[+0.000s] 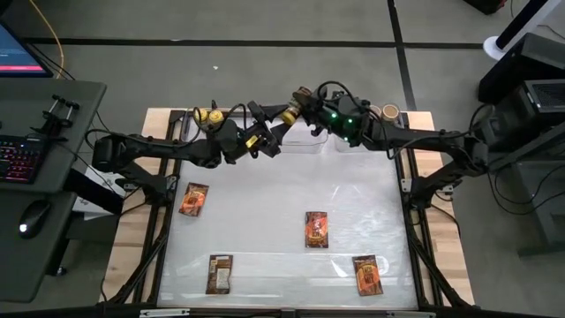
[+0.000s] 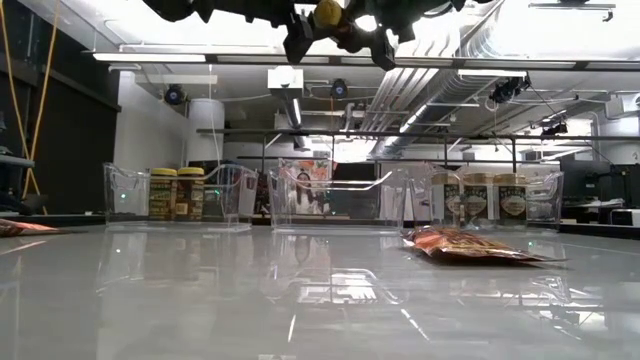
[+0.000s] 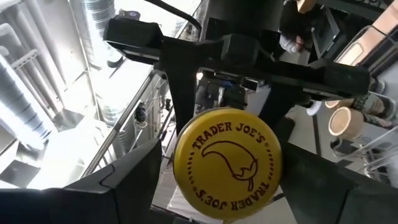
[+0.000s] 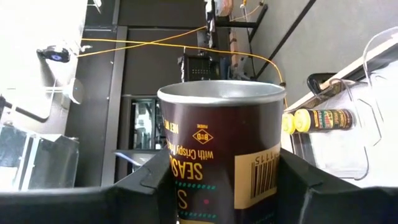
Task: Sort spices by type
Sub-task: Put the yellow seasoning bottle into the left transparent bin
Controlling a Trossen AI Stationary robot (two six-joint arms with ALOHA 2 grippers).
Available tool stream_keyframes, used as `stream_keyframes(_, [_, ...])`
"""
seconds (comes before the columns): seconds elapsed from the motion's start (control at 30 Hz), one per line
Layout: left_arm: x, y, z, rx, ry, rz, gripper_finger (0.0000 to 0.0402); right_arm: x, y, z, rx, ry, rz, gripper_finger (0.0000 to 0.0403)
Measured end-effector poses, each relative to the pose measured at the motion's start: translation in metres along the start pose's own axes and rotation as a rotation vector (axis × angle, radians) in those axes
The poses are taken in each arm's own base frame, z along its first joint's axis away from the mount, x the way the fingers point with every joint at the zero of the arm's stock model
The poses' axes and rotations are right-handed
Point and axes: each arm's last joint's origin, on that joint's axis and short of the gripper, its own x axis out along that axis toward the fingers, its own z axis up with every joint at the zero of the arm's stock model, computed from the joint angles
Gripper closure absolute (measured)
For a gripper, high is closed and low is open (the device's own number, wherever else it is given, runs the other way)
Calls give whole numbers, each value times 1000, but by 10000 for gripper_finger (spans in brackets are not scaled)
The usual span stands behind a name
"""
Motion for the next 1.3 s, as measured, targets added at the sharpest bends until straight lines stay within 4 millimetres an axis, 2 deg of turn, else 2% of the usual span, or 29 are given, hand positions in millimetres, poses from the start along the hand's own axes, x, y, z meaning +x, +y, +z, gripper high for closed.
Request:
stream_keyframes(0.27, [1, -3, 1, -14, -23, -15, 115, 1, -1, -1, 2, 1, 4, 234])
stream_keyframes(0.33, [3, -7, 0, 1, -17, -22, 121, 1, -1, -1, 1, 1, 8, 222])
stream_keyframes(0.5, [6, -14, 0, 16, 4, -32, 173, 1, -1, -1, 24, -2, 8, 179])
stream_keyframes(0.6, [7, -15, -1, 14, 26, -17, 209, 2, 0, -1, 27, -4, 19, 171])
stream_keyframes(0.8, [7, -14, -2, 11, 47, -8, 209, 2, 2, 0, 38, -20, 37, 167])
stream_keyframes(1.07, [7, -11, -9, -26, 167, 22, 209, 7, 4, 15, -10, -30, 54, 166])
stream_keyframes(1.3, [4, 10, -27, -108, 344, 121, 209, 8, 10, 30, -32, -62, 80, 165])
